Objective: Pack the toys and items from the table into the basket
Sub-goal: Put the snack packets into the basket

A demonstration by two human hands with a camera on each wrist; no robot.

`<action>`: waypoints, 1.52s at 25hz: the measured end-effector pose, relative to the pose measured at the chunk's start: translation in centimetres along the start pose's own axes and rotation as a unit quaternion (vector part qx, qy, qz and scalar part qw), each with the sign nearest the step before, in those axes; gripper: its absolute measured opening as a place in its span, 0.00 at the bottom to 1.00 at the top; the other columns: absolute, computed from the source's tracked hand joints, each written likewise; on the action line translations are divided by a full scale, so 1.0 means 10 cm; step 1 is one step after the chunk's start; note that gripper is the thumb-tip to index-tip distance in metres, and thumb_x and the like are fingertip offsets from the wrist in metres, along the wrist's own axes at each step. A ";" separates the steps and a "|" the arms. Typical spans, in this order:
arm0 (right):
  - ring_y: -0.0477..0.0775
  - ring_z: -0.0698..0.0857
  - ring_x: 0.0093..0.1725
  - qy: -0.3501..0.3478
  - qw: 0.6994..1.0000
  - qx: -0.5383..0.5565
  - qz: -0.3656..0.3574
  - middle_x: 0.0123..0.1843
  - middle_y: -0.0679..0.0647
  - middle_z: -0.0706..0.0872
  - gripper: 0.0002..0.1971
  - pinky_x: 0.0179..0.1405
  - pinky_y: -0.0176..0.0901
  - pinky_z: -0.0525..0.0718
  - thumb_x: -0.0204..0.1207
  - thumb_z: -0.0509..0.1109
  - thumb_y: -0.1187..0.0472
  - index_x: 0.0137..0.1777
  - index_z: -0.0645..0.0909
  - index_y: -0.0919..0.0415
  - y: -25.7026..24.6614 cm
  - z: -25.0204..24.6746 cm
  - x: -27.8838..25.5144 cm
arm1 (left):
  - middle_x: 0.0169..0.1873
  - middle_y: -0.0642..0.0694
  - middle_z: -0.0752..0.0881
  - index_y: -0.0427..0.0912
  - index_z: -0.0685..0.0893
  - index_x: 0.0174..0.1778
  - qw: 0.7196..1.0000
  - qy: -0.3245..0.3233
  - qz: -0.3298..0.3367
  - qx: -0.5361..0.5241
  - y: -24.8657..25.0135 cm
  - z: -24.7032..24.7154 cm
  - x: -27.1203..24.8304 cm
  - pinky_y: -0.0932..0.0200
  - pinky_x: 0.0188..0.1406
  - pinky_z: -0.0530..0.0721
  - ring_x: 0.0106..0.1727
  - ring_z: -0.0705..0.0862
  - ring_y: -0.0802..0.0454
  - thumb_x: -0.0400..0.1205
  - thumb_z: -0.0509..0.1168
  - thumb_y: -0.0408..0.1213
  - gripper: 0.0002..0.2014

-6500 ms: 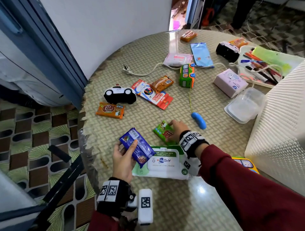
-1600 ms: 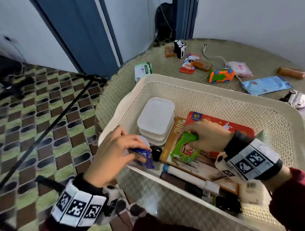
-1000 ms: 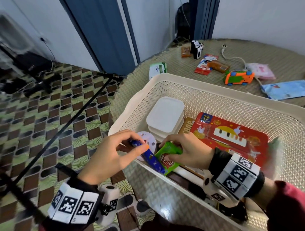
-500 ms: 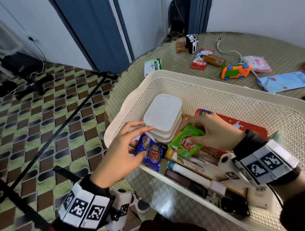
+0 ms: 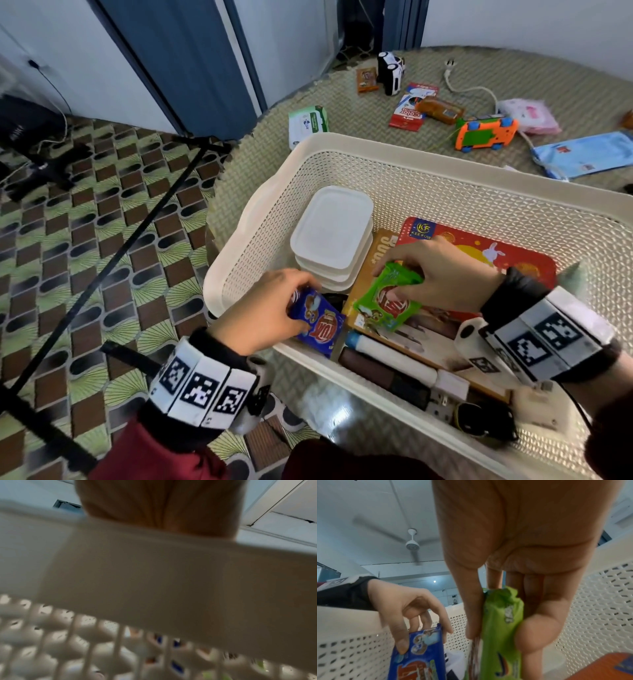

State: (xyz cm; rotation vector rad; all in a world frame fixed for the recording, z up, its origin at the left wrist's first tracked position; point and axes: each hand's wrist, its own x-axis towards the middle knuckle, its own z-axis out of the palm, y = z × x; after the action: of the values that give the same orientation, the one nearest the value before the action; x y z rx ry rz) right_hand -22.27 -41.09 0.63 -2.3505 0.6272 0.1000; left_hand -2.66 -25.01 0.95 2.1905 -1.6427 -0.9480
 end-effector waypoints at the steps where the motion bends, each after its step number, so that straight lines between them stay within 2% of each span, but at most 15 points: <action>1: 0.51 0.88 0.42 -0.008 1.000 0.004 0.001 0.43 0.53 0.90 0.13 0.44 0.50 0.85 0.70 0.76 0.55 0.55 0.84 0.45 0.00 0.04 0.02 | 0.57 0.53 0.82 0.49 0.83 0.60 1.000 -0.009 0.004 0.020 -0.01 0.01 0.02 0.63 0.54 0.82 0.56 0.80 0.58 0.67 0.78 0.30 0.25; 2: 0.52 0.88 0.43 -0.016 1.000 0.008 0.004 0.44 0.53 0.90 0.14 0.45 0.50 0.85 0.70 0.76 0.55 0.55 0.84 0.45 0.01 0.07 0.03 | 0.56 0.52 0.83 0.49 0.84 0.58 0.999 -0.018 0.008 0.040 -0.01 0.02 0.04 0.60 0.55 0.81 0.54 0.80 0.56 0.66 0.78 0.32 0.24; 5: 0.51 0.86 0.40 -0.032 0.999 -0.002 0.014 0.44 0.53 0.89 0.15 0.42 0.44 0.83 0.70 0.76 0.55 0.57 0.83 0.45 0.02 0.17 0.08 | 0.55 0.53 0.81 0.49 0.85 0.58 0.997 -0.029 0.004 0.065 -0.01 0.04 0.06 0.64 0.49 0.73 0.45 0.74 0.59 0.65 0.79 0.35 0.24; 8: 0.47 0.85 0.43 -0.031 0.999 -0.020 0.027 0.49 0.49 0.89 0.15 0.44 0.38 0.83 0.73 0.73 0.57 0.60 0.82 0.49 0.00 0.22 0.12 | 0.57 0.53 0.81 0.50 0.85 0.57 0.999 -0.036 -0.007 0.040 -0.04 0.03 0.07 0.68 0.45 0.77 0.42 0.78 0.60 0.64 0.80 0.33 0.25; 11: 0.49 0.85 0.39 -0.032 0.999 -0.018 -0.004 0.43 0.52 0.88 0.17 0.41 0.41 0.82 0.76 0.68 0.61 0.64 0.77 0.47 -0.06 0.27 0.22 | 0.56 0.53 0.82 0.50 0.85 0.56 0.999 -0.042 -0.012 0.021 -0.05 -0.02 0.05 0.73 0.38 0.79 0.36 0.80 0.64 0.64 0.80 0.32 0.25; 12: 0.50 0.84 0.40 -0.045 0.998 -0.032 -0.013 0.43 0.53 0.88 0.18 0.41 0.42 0.81 0.78 0.66 0.62 0.66 0.75 0.45 -0.09 0.30 0.26 | 0.52 0.54 0.84 0.50 0.85 0.56 0.999 -0.040 -0.014 0.018 -0.04 -0.04 0.04 0.74 0.34 0.78 0.33 0.80 0.65 0.64 0.80 0.31 0.25; 15: 0.53 0.81 0.59 -0.071 0.992 -0.109 -0.004 0.61 0.51 0.83 0.18 0.53 0.44 0.78 0.81 0.61 0.59 0.68 0.76 0.43 -0.15 0.45 0.39 | 0.32 0.59 0.80 0.47 0.87 0.55 0.999 -0.028 -0.038 -0.008 0.01 -0.10 0.01 0.77 0.26 0.73 0.27 0.78 0.70 0.64 0.80 0.27 0.24; 19: 0.52 0.80 0.60 -0.052 0.994 -0.091 0.013 0.59 0.49 0.83 0.13 0.53 0.45 0.79 0.79 0.67 0.51 0.63 0.80 0.45 -0.13 0.58 0.48 | 0.27 0.64 0.77 0.46 0.87 0.56 0.998 -0.023 -0.051 -0.027 0.05 -0.13 -0.03 0.77 0.25 0.73 0.25 0.77 0.67 0.64 0.80 0.26 0.24; 23: 0.53 0.80 0.57 -0.054 0.990 -0.129 0.012 0.57 0.50 0.80 0.16 0.42 0.41 0.73 0.80 0.64 0.46 0.66 0.78 0.43 -0.12 0.63 0.51 | 0.32 0.64 0.75 0.43 0.86 0.57 0.997 -0.039 -0.050 -0.035 0.06 -0.14 -0.03 0.78 0.26 0.73 0.27 0.79 0.73 0.65 0.79 0.25 0.24; 25: 0.55 0.81 0.56 -0.048 0.986 -0.157 0.000 0.58 0.52 0.76 0.17 0.41 0.41 0.73 0.79 0.65 0.47 0.67 0.77 0.43 -0.15 0.68 0.50 | 0.34 0.64 0.76 0.42 0.86 0.57 0.997 -0.046 -0.049 -0.036 0.06 -0.14 -0.03 0.79 0.26 0.74 0.28 0.79 0.75 0.65 0.79 0.25 0.24; 28: 0.58 0.83 0.51 -0.019 0.985 -0.169 -0.008 0.62 0.54 0.72 0.14 0.36 0.43 0.75 0.79 0.65 0.49 0.64 0.80 0.44 -0.17 0.78 0.47 | 0.35 0.64 0.76 0.43 0.85 0.58 0.997 -0.051 -0.049 -0.030 0.05 -0.14 -0.03 0.77 0.27 0.76 0.28 0.80 0.74 0.66 0.80 0.27 0.24; 32: 0.64 0.86 0.40 0.025 0.989 -0.144 -0.015 0.56 0.59 0.79 0.10 0.27 0.44 0.73 0.74 0.73 0.53 0.55 0.86 0.50 -0.13 0.83 0.43 | 0.34 0.60 0.79 0.47 0.85 0.54 0.998 -0.047 -0.048 -0.014 0.02 -0.12 0.01 0.75 0.27 0.76 0.25 0.78 0.67 0.65 0.80 0.28 0.23; 34: 0.62 0.86 0.44 0.043 0.990 -0.133 0.017 0.58 0.57 0.79 0.12 0.31 0.46 0.79 0.76 0.70 0.50 0.58 0.85 0.48 -0.11 0.81 0.43 | 0.41 0.55 0.84 0.52 0.83 0.51 0.998 -0.053 -0.039 -0.010 0.01 -0.09 0.04 0.74 0.28 0.75 0.25 0.78 0.64 0.65 0.79 0.28 0.23; 36: 0.59 0.86 0.48 0.043 0.989 -0.140 0.034 0.61 0.54 0.77 0.14 0.38 0.48 0.83 0.79 0.66 0.47 0.62 0.83 0.45 -0.10 0.80 0.44 | 0.51 0.52 0.84 0.53 0.82 0.49 0.998 -0.061 -0.029 0.004 0.00 -0.07 0.06 0.74 0.28 0.75 0.27 0.78 0.66 0.65 0.79 0.29 0.22; 38: 0.57 0.85 0.51 0.047 0.988 -0.140 0.045 0.61 0.52 0.76 0.15 0.41 0.47 0.82 0.79 0.64 0.45 0.63 0.82 0.44 -0.10 0.79 0.44 | 0.51 0.52 0.82 0.50 0.81 0.49 0.998 -0.059 -0.026 0.020 -0.01 -0.05 0.07 0.75 0.28 0.74 0.29 0.77 0.65 0.66 0.79 0.29 0.21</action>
State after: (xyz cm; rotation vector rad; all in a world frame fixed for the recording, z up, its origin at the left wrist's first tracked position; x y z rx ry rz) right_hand -17.17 -37.16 -5.79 -2.6085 0.8107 0.1268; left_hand -2.19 -25.68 1.04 2.2529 -1.6769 -1.0870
